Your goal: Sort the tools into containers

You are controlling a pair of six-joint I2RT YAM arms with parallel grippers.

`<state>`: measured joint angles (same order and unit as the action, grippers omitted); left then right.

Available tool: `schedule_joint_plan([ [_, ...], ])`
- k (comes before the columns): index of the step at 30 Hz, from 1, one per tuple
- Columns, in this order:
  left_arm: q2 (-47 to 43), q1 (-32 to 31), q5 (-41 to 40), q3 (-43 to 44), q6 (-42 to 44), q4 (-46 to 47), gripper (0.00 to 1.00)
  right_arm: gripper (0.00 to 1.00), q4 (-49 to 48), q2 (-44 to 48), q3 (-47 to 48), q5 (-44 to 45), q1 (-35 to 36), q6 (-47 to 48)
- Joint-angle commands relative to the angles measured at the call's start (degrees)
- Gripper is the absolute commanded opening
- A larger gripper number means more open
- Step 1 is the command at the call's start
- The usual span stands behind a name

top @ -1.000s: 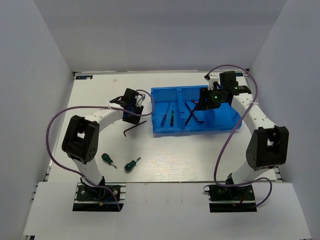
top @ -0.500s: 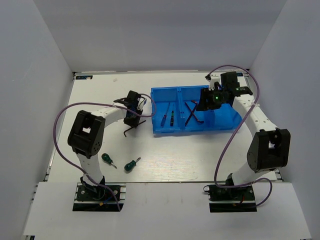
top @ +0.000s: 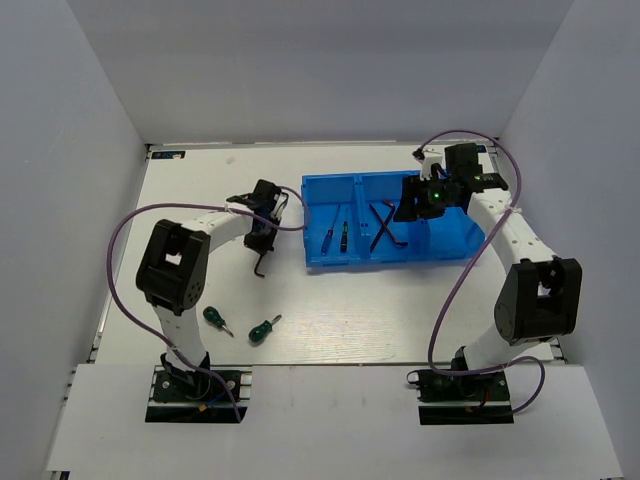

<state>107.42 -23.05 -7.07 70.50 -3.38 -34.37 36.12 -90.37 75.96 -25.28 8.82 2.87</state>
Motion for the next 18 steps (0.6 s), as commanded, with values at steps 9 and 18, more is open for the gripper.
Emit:
schedule_joint_plan([
  [9,-14.42,-1.12,17.15,13.6,-6.72,5.16,0.0,0.06,-0.17,5.73,-2.4,-1.71,-1.35,6.7],
  [18,-3.54,-6.92,40.73,23.01,-17.09,20.03,0.0,0.11,-2.1,7.58,-4.24,1.9,-2.4,5.12],
])
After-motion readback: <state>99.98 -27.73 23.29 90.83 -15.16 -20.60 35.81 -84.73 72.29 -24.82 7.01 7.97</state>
